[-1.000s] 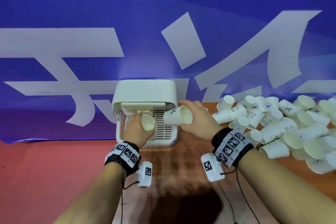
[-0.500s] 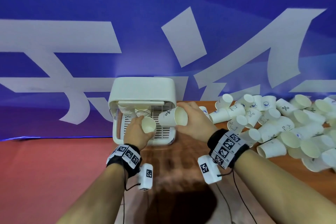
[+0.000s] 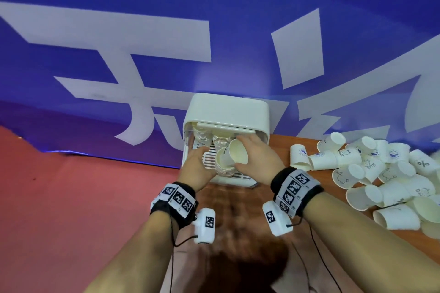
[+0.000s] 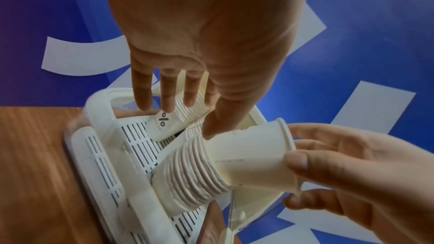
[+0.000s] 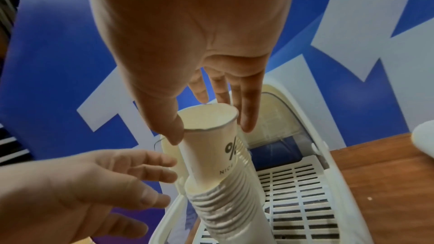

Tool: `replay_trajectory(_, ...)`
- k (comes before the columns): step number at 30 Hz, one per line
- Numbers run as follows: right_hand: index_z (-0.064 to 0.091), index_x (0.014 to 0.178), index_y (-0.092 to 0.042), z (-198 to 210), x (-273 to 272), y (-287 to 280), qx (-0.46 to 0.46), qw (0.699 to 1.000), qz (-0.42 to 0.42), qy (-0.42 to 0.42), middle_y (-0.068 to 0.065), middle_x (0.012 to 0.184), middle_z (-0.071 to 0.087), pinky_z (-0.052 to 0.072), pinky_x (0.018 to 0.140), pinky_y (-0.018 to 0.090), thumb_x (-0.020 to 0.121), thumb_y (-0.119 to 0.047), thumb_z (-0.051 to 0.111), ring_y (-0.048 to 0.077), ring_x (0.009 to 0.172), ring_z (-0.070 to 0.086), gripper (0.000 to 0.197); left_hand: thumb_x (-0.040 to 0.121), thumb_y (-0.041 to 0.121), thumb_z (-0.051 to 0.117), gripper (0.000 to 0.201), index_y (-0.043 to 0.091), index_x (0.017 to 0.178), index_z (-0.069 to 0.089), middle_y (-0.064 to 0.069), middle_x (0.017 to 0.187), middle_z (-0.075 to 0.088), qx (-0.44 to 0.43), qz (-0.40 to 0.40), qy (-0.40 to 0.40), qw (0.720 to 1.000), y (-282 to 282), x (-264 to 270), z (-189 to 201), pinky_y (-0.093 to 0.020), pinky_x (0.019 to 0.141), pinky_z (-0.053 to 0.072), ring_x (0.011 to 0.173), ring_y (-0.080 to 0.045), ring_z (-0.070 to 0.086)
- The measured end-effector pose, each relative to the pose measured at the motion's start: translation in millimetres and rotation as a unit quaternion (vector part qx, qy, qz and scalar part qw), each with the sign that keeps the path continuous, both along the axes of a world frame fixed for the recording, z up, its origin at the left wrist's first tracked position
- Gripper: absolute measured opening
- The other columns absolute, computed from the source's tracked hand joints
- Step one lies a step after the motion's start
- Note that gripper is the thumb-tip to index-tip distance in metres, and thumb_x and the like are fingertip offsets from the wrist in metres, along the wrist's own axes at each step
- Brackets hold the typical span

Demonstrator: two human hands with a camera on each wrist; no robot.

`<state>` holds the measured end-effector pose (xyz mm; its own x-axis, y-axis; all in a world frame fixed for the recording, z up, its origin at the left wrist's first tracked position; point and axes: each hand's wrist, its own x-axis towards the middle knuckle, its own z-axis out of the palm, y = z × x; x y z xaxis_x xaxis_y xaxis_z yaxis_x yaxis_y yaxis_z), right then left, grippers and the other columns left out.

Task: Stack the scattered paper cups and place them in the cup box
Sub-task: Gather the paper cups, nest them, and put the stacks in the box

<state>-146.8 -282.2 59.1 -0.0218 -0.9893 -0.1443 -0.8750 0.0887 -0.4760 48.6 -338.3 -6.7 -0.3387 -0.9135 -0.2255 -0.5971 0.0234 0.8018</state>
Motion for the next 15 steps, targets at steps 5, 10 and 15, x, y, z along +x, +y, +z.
replay_trajectory(5, 0.035, 0.148, -0.023, -15, 15, -7, 0.0, 0.999, 0.015, 0.042, -0.001, 0.144, 0.042, 0.046, 0.097, 0.038, 0.085, -0.04, 0.067, 0.02, 0.13, 0.046, 0.073, 0.077, 0.01, 0.072, 0.06, 0.015, 0.133, 0.051, -0.003, 0.133, 0.05, 0.011, 0.039, -0.019, 0.999, 2, 15, -3, -0.038, 0.1, 0.047, 0.116, -0.021, 0.055)
replay_trajectory(10, 0.038, 0.146, -0.024, -34, 25, -12, 0.004, 0.998, 0.028, 0.058, -0.003, 0.145, 0.043, 0.043, 0.099, 0.036, 0.085, -0.043, 0.069, 0.023, 0.13, 0.045, 0.071, 0.08, 0.009, 0.07, 0.046, 0.014, 0.124, 0.057, -0.003, 0.126, 0.054, 0.012, 0.059, -0.01, 0.998, 2, 22, -7, -0.036, 0.099, 0.046, 0.112, -0.02, 0.056)
replay_trajectory(15, 0.038, 0.147, -0.022, -51, 29, -16, 0.002, 0.999, 0.007, 0.048, -0.002, 0.147, 0.044, 0.035, 0.108, 0.036, 0.084, -0.043, 0.072, 0.023, 0.132, 0.041, 0.074, 0.082, 0.009, 0.068, 0.044, 0.015, 0.124, 0.057, -0.001, 0.121, 0.054, 0.022, 0.074, 0.004, 0.997, 0, 29, -8, -0.034, 0.095, 0.048, 0.104, -0.016, 0.056)
